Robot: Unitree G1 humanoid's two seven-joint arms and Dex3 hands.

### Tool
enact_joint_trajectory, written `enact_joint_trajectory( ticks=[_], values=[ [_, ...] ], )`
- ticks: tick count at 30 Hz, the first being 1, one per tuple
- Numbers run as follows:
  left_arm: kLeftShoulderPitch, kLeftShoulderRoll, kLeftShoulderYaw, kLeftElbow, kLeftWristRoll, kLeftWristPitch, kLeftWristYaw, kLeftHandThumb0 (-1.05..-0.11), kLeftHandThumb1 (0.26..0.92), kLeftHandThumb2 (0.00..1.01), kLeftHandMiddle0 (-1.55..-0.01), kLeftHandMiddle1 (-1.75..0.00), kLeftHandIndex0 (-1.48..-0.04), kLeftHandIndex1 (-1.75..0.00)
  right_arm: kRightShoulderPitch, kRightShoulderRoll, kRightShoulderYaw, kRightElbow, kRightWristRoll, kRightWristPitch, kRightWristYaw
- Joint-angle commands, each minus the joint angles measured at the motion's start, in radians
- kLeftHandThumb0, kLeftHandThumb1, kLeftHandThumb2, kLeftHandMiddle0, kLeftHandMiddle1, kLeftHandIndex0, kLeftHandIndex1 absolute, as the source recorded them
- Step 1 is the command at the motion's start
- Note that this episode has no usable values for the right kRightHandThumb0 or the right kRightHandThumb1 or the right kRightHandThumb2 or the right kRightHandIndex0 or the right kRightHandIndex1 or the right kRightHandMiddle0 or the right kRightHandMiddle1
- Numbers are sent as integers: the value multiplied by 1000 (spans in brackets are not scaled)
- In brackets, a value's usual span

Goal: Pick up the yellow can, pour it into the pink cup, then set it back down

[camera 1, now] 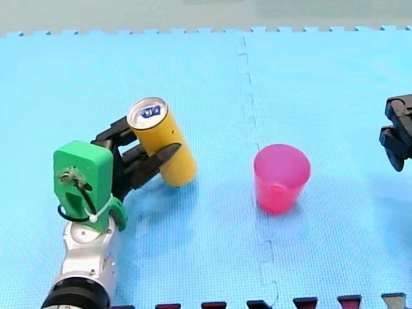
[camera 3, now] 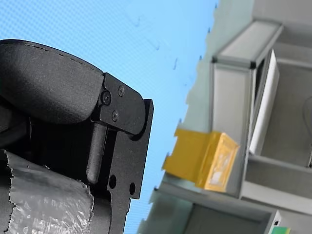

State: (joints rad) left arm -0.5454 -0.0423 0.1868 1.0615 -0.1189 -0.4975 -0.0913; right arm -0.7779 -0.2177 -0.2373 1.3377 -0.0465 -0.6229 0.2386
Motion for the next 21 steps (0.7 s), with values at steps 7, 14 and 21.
enact_joint_trajectory(
  ticks=[7, 14, 21],
  values=[
    [-40, 1, -3, -26, 1, 11, 21, -446, 739, 3, -1326, 0, -1234, 0, -6, 2, 15, 1, -19, -2, -46],
    [-99, 19, -66, -15, 126, 4, 184, -402, 727, 0, -1328, -1, -1228, -2, -10, 6, 14, 2, -16, 7, -49],
    [-146, 16, -83, 1, 163, 15, 254, -397, 729, 1, -1329, -1, -1236, -4, -13, 9, 13, 3, -15, 14, -52]
  ],
)
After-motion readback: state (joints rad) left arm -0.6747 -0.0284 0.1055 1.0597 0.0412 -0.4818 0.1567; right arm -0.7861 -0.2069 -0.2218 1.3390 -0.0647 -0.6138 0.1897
